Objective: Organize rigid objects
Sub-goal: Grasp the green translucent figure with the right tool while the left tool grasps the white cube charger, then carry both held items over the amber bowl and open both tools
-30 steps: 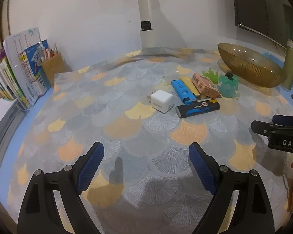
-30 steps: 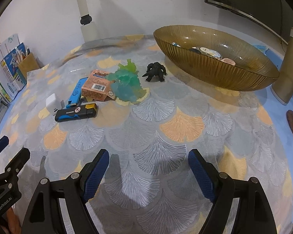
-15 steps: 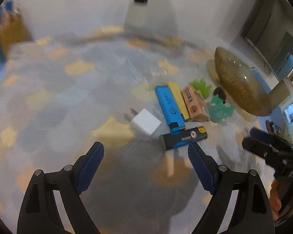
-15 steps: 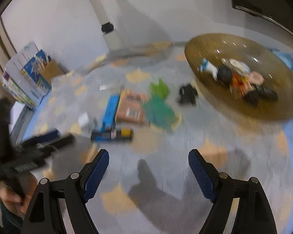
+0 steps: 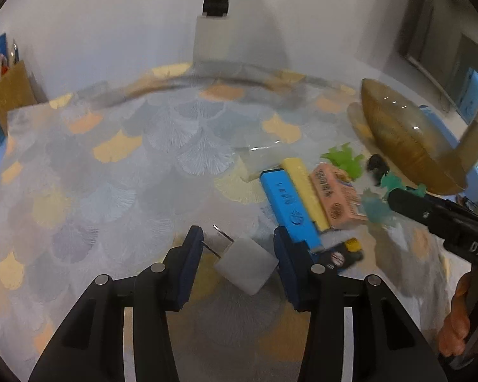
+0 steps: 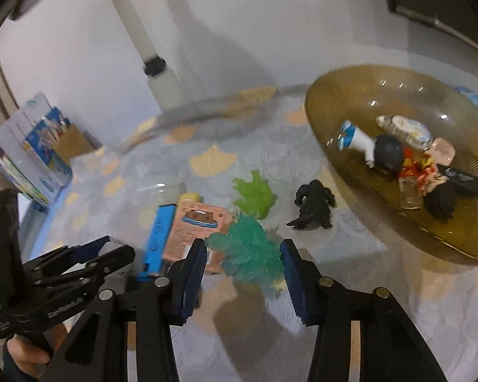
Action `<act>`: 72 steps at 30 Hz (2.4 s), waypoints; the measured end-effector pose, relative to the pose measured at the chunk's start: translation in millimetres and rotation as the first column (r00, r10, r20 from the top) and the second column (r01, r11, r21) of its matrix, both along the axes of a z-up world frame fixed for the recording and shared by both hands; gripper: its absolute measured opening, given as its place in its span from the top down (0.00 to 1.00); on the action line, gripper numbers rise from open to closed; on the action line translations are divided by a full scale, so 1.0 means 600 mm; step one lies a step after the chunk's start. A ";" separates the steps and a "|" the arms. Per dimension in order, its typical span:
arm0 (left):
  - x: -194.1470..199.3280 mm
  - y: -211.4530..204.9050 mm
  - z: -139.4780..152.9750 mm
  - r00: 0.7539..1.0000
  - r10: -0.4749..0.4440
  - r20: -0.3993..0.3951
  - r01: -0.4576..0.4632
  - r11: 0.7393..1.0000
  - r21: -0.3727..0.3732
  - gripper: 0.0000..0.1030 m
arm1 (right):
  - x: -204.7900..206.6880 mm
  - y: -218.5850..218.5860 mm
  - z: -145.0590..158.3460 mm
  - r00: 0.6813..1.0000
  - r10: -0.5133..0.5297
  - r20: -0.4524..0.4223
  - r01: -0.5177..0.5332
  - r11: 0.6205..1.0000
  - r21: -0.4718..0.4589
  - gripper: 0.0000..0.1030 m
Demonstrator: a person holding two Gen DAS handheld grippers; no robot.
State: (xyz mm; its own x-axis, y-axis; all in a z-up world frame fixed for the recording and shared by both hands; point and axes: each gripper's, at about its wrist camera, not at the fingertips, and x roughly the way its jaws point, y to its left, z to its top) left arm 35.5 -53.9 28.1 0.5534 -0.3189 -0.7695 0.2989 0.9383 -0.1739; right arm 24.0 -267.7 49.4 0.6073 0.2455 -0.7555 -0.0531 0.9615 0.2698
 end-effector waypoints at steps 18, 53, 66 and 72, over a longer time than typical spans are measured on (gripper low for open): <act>-0.185 0.030 -0.025 0.996 -0.049 -0.075 0.048 0.999 -0.021 0.58 | -0.237 0.031 -0.038 0.980 0.166 -0.106 -0.185 0.961 -0.207 0.51; -0.186 -0.059 0.060 0.979 -0.189 0.070 0.189 0.982 0.008 0.66 | -0.264 -0.020 0.016 0.991 0.049 0.128 -0.029 0.987 -0.157 0.52; -0.044 -0.243 0.245 0.914 -0.277 0.297 0.290 0.957 0.000 0.66 | -0.169 -0.231 0.218 0.936 -0.228 0.269 0.285 0.937 -0.200 0.51; 0.012 -0.336 0.161 0.931 -0.309 0.195 0.314 0.949 0.006 0.66 | -0.081 -0.287 0.156 0.949 -0.305 0.076 0.314 0.932 -0.182 0.51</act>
